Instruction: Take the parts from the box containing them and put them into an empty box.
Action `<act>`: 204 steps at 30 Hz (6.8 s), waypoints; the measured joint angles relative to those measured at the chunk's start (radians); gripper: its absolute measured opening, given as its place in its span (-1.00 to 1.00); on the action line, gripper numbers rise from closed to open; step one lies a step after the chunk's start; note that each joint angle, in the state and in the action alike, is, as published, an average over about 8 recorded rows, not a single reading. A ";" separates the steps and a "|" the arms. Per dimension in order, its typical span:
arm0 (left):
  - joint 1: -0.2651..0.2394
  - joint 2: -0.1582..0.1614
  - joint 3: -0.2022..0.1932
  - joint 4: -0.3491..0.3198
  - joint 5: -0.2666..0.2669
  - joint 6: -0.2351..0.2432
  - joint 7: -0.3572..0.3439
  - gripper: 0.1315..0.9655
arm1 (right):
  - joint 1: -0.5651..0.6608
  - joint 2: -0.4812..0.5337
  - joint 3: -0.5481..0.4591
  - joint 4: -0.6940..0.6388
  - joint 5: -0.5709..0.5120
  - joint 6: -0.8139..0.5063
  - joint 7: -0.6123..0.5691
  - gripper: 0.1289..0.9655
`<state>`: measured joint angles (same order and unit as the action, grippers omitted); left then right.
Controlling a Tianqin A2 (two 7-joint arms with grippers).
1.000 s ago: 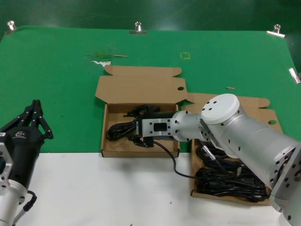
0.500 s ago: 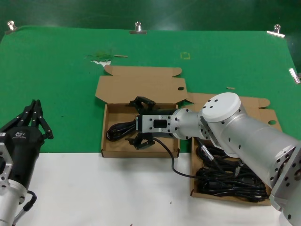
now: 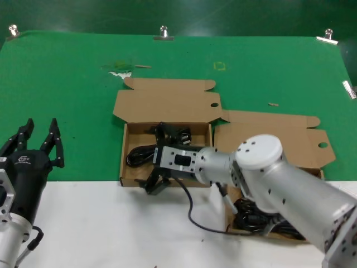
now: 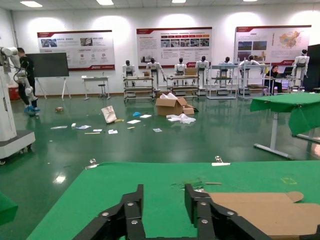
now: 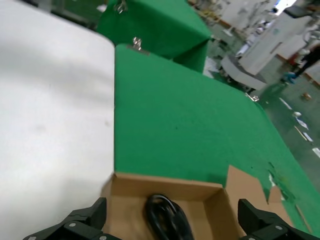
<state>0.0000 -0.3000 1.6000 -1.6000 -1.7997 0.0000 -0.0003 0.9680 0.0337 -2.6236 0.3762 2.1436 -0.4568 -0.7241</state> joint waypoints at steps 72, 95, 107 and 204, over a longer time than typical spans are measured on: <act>0.000 0.000 0.000 0.000 0.000 0.000 0.000 1.00 | -0.931 0.256 0.985 1.177 -0.331 0.439 0.697 1.00; 0.000 0.000 0.000 0.000 0.000 0.000 0.000 1.00 | -0.931 0.256 0.985 1.178 -0.331 0.439 0.697 1.00; 0.000 0.000 0.000 0.000 0.000 0.000 0.000 1.00 | -0.931 0.256 0.985 1.178 -0.331 0.439 0.697 1.00; 0.000 0.000 0.000 0.000 0.000 0.000 0.000 1.00 | -0.931 0.256 0.985 1.178 -0.331 0.439 0.697 1.00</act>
<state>0.0000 -0.3000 1.6000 -1.6000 -1.8000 0.0000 0.0000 0.0366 0.2899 -1.6387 1.5537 1.8130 -0.0173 -0.0274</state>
